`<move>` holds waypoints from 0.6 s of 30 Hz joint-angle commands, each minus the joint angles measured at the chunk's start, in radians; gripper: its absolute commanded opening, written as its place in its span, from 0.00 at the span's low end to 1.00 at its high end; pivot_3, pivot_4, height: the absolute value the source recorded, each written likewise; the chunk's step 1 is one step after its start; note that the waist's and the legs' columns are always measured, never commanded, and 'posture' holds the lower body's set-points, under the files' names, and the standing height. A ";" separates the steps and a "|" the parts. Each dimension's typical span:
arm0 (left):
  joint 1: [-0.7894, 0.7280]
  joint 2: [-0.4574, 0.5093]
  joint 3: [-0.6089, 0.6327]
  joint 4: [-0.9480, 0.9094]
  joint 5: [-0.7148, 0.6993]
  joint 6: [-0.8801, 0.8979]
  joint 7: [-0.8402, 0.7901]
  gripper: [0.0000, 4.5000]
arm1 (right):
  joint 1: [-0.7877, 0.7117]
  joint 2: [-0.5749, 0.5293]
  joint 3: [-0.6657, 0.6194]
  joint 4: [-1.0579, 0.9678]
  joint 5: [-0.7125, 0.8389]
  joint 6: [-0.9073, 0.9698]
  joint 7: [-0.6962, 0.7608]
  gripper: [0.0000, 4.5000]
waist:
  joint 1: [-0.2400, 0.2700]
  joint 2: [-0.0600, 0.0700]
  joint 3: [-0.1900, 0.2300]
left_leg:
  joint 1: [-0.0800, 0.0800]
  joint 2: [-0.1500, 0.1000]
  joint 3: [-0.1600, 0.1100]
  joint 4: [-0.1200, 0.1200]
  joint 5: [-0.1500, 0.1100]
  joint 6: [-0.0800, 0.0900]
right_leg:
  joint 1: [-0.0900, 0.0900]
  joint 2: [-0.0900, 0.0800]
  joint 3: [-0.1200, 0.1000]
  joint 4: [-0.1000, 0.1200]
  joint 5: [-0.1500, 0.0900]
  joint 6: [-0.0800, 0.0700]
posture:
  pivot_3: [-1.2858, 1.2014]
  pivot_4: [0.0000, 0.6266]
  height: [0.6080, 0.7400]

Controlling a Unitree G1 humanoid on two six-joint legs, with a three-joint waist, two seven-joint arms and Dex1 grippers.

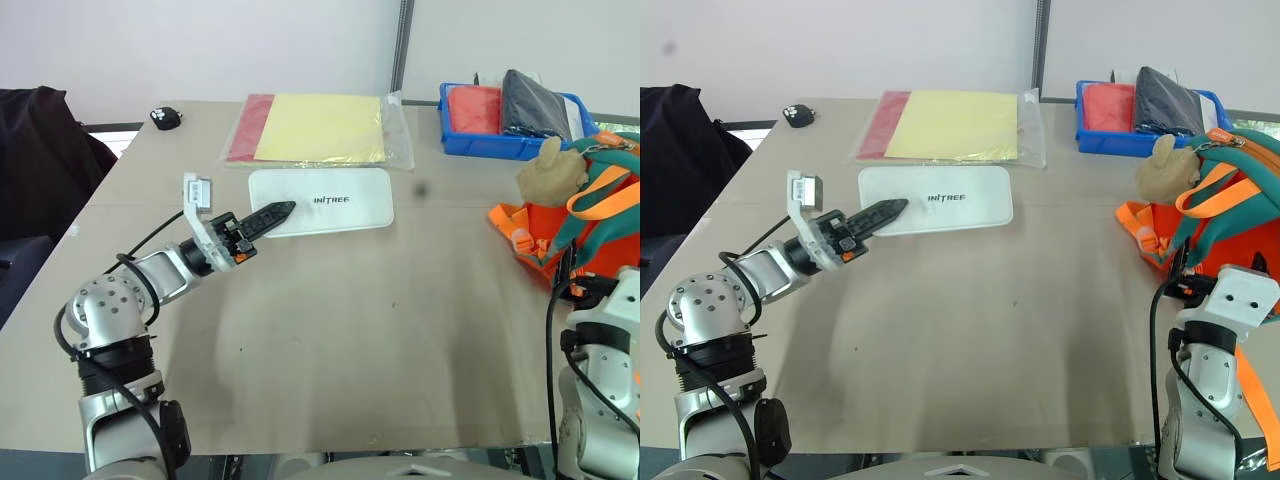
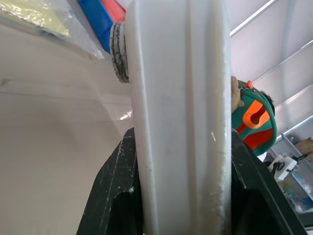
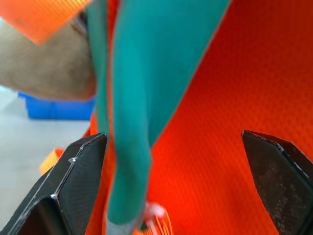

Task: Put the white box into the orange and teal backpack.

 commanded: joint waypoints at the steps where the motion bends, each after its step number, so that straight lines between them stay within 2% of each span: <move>1: -0.023 0.003 0.008 -0.037 -0.028 -0.027 -0.011 0.27 | -0.052 -0.022 0.000 0.007 0.048 0.010 0.027 0.97 | 0.000 0.000 0.000 | 0.000 0.000 0.000 0.000 0.000 0.000 | 0.000 0.000 0.000 0.000 0.000 0.000 | 0.52 0.24 0.28; 5: -0.018 0.002 0.007 -0.040 -0.030 -0.034 -0.006 0.27 | -0.126 -0.055 -0.004 0.058 0.097 0.045 0.065 0.97 | -0.001 -0.001 -0.001 | 0.000 0.000 0.000 0.000 0.000 0.000 | 0.000 0.001 0.000 0.000 0.002 -0.003 | 0.52 0.24 0.28; 11: -0.001 -0.012 0.008 -0.058 -0.039 -0.044 0.012 0.27 | -0.260 -0.098 -0.038 0.135 0.134 0.109 0.044 0.97 | 0.000 -0.001 0.000 | -0.001 0.000 0.000 0.000 0.000 0.000 | 0.000 0.002 0.000 -0.001 0.002 -0.004 | 0.52 0.24 0.28; 14: 0.006 -0.018 0.009 -0.066 -0.043 -0.048 0.021 0.27 | -0.295 -0.116 -0.047 0.159 0.155 0.128 0.053 0.80 | 0.000 -0.001 -0.001 | -0.001 0.000 -0.001 0.000 0.000 0.000 | 0.000 0.002 0.000 -0.001 0.002 -0.004 | 0.52 0.24 0.28; 15: 0.008 -0.020 0.010 -0.068 -0.045 -0.049 0.024 0.27 | -0.295 -0.127 -0.042 0.157 0.158 0.131 0.070 0.69 | 0.000 -0.001 -0.001 | -0.001 0.000 -0.001 0.000 0.000 0.000 | 0.000 0.002 0.000 -0.001 0.002 -0.004 | 0.52 0.24 0.28; 17: 0.016 -0.020 0.016 -0.072 -0.045 -0.053 0.028 0.27 | -0.288 -0.149 -0.028 0.147 0.165 0.134 0.103 0.57 | 0.000 -0.001 -0.001 | -0.001 0.000 -0.001 0.000 0.000 0.000 | 0.000 0.002 0.000 -0.001 0.002 -0.004 | 0.52 0.24 0.28; 18: 0.021 -0.018 0.018 -0.074 -0.045 -0.056 0.030 0.27 | -0.285 -0.165 -0.015 0.141 0.172 0.137 0.129 0.48 | 0.000 -0.001 -0.001 | -0.001 0.000 0.000 0.000 0.000 0.000 | 0.000 0.002 0.001 -0.001 0.002 -0.004 | 0.52 0.24 0.28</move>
